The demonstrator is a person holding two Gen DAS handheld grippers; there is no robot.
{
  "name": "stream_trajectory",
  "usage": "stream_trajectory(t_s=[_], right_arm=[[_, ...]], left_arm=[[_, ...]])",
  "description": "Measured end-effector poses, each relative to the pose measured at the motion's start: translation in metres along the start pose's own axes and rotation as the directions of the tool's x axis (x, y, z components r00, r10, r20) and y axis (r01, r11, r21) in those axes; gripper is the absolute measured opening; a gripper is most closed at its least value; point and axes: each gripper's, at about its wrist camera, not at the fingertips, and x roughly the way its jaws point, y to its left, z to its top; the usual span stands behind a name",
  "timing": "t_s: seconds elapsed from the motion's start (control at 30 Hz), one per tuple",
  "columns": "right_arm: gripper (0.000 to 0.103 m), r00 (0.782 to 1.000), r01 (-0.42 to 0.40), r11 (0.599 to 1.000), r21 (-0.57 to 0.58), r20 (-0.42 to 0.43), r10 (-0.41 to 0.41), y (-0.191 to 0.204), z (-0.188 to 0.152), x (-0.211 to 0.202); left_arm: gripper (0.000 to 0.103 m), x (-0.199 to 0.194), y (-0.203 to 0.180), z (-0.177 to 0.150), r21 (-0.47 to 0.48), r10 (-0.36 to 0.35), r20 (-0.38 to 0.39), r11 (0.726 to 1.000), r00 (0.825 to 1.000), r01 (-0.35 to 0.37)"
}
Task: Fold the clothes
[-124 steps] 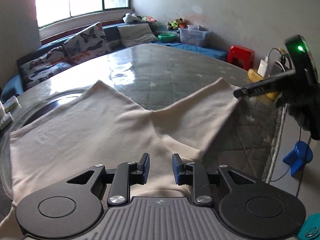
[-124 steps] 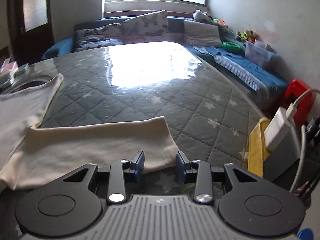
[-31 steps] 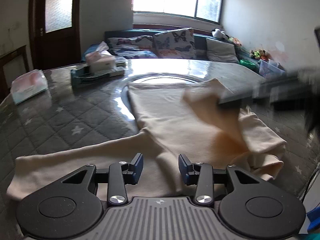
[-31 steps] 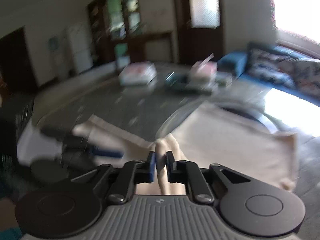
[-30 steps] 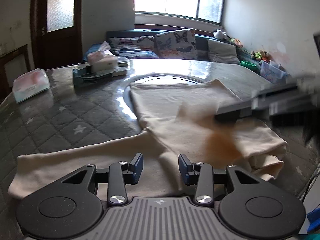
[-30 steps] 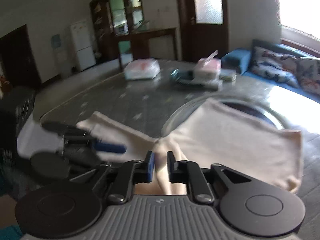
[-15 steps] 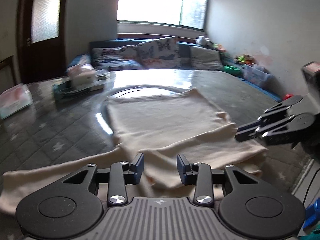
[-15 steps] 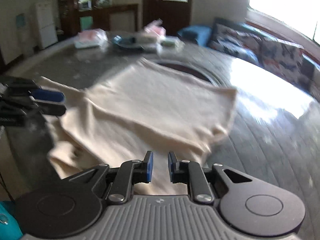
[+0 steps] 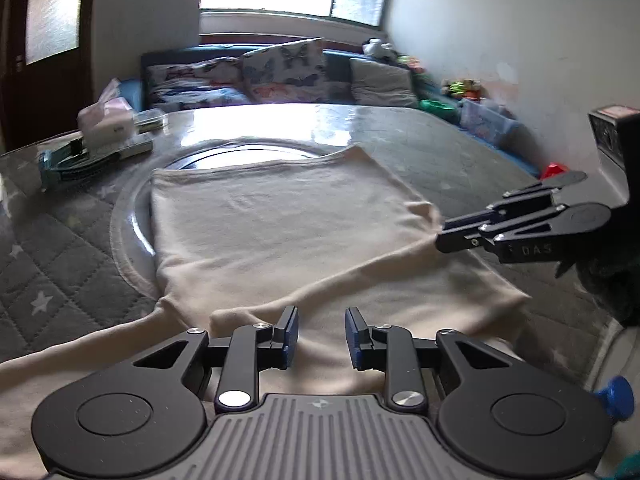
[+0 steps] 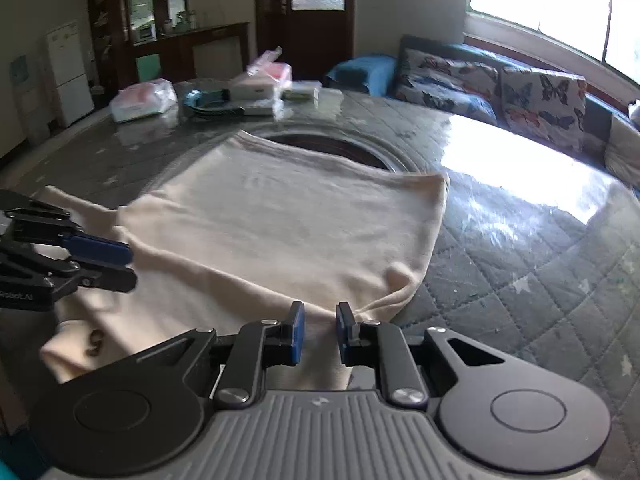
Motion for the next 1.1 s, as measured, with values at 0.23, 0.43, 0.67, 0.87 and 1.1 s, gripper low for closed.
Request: stream_trajectory(t_s=[0.23, 0.43, 0.67, 0.87, 1.1], right_arm=[[0.015, 1.000, 0.005, 1.000, -0.019, 0.002, -0.005, 0.001, -0.001, 0.002], [0.015, 1.000, -0.022, 0.997, -0.076, 0.012, 0.023, 0.025, 0.005, 0.000], [0.015, 0.987, -0.162, 0.964, -0.209, -0.030, 0.160, 0.086, 0.007, 0.009], [0.016, 0.970, -0.239, 0.915, -0.326, -0.042, 0.239, 0.134, 0.012, 0.017], [0.016, 0.958, -0.281, 0.875, -0.393, -0.065, 0.279, 0.159, 0.011, 0.017]], left_arm=[[0.027, -0.018, 0.019, -0.014, -0.051, 0.036, 0.021, 0.998, 0.999, -0.035], [0.027, -0.039, 0.032, -0.022, -0.096, 0.088, 0.050, 0.992, 0.995, -0.083], [0.028, -0.070, 0.076, -0.039, -0.235, 0.283, 0.031, 0.934, 0.959, -0.268], [0.032, -0.103, 0.116, -0.062, -0.363, 0.489, -0.019, 0.809, 0.872, -0.462], [0.041, -0.126, 0.146, -0.083, -0.484, 0.595, -0.072, 0.681, 0.801, -0.549]])
